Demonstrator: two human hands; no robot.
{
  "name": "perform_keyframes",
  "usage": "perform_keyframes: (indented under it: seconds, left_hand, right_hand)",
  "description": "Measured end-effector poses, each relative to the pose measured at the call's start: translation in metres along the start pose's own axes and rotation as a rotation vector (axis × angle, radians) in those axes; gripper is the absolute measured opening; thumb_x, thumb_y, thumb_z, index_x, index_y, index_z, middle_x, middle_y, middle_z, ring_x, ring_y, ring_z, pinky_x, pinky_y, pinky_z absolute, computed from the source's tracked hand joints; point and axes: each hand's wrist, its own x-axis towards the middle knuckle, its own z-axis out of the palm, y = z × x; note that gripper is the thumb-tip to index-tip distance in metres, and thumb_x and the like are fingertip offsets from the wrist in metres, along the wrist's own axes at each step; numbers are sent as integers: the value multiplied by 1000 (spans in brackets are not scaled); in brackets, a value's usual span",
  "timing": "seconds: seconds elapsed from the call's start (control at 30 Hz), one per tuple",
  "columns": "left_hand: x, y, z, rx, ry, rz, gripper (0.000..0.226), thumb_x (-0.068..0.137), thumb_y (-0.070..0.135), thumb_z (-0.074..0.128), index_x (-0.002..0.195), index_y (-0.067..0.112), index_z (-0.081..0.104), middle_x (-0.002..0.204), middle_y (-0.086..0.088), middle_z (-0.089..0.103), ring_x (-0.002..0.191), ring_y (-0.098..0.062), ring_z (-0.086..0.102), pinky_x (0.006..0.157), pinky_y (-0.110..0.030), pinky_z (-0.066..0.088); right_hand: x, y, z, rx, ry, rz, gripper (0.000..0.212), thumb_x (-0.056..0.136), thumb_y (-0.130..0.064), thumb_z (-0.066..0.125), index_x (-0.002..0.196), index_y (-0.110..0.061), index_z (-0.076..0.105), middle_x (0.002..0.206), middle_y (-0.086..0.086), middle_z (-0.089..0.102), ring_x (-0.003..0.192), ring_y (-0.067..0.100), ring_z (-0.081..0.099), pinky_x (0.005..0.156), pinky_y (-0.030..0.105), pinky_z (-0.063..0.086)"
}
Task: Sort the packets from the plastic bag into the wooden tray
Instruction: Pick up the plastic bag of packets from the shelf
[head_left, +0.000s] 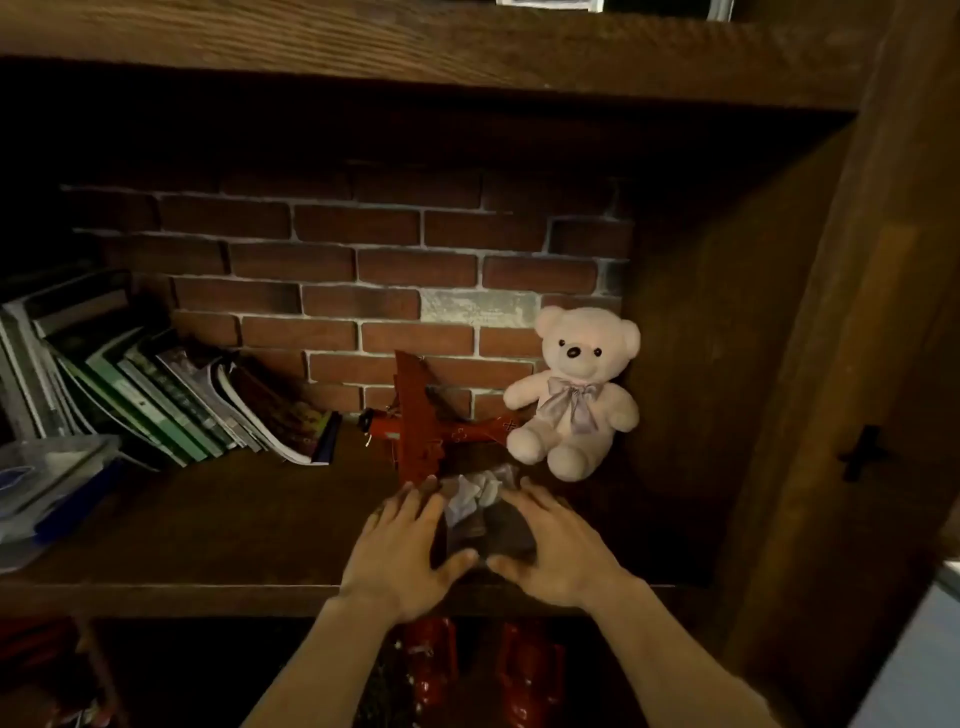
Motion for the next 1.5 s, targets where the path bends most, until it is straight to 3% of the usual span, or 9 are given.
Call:
perform_keyframes:
  seconds: [0.17,0.3,0.4,0.6,0.77,0.93,1.1,1.27,1.5]
  left_hand:
    - [6,-1,17,6,-91,52,86,90,68,45,156,39,-2,168,5,5,154,-20,3,124,-40,8]
    - [5,6,20,70,-169,95,71,91,51,59,150,37,24,155,1,38,142,-23,34,117,-41,28]
    - [4,12,18,90,-206,116,55,90,42,64,139,38,40,140,6,51,128,-18,47,108,-36,37]
    - [-5,21,13,110,-251,120,50,80,42,73,119,41,40,125,10,57,114,-17,53,98,-37,40]
    - [-12,25,-1,14,-163,159,12,90,36,61,95,39,50,100,19,56,98,-8,55,79,-29,39]
    - [-16,32,-29,-20,-75,134,7,92,42,58,94,40,51,102,17,60,95,-6,58,80,-31,46]
    - [-15,42,-66,18,95,161,2,96,40,54,96,40,52,99,18,61,91,-6,58,81,-32,50]
    - [-11,56,-101,62,257,192,1,96,39,55,96,39,54,98,16,62,87,-5,55,73,-26,41]
    - [-9,66,-134,97,357,180,7,93,43,55,96,37,57,102,14,67,96,-15,63,78,-34,46]
  right_hand:
    - [7,8,17,-50,-75,-21,90,77,-56,71,152,-37,25,163,-3,26,150,25,23,119,44,30]
    - [5,14,21,-76,-108,3,70,76,-49,76,138,-37,48,140,-9,53,127,18,53,104,39,48]
    - [0,16,21,-123,-135,-5,60,79,-39,78,134,-33,55,138,-8,55,126,19,53,106,37,45]
    - [-12,16,17,-175,-100,-67,44,89,-20,68,130,-32,58,136,-4,57,123,21,55,103,38,46]
    - [-18,14,0,-118,-41,-92,26,91,-19,57,113,-31,65,113,0,68,103,24,63,85,37,53]
    - [-22,3,-31,-119,57,-119,17,91,-22,57,104,-30,64,99,-1,69,91,23,65,70,30,43]
    - [-22,-13,-72,-114,166,-166,12,91,-23,58,98,-29,66,88,-8,65,76,12,57,56,26,38]
    - [-21,-26,-105,-126,239,-178,15,89,-22,56,97,-29,67,90,-6,69,83,17,63,70,36,53]
    - [-24,-39,-136,-112,314,-168,18,88,-20,59,96,-31,72,62,-16,57,73,11,60,71,31,49]
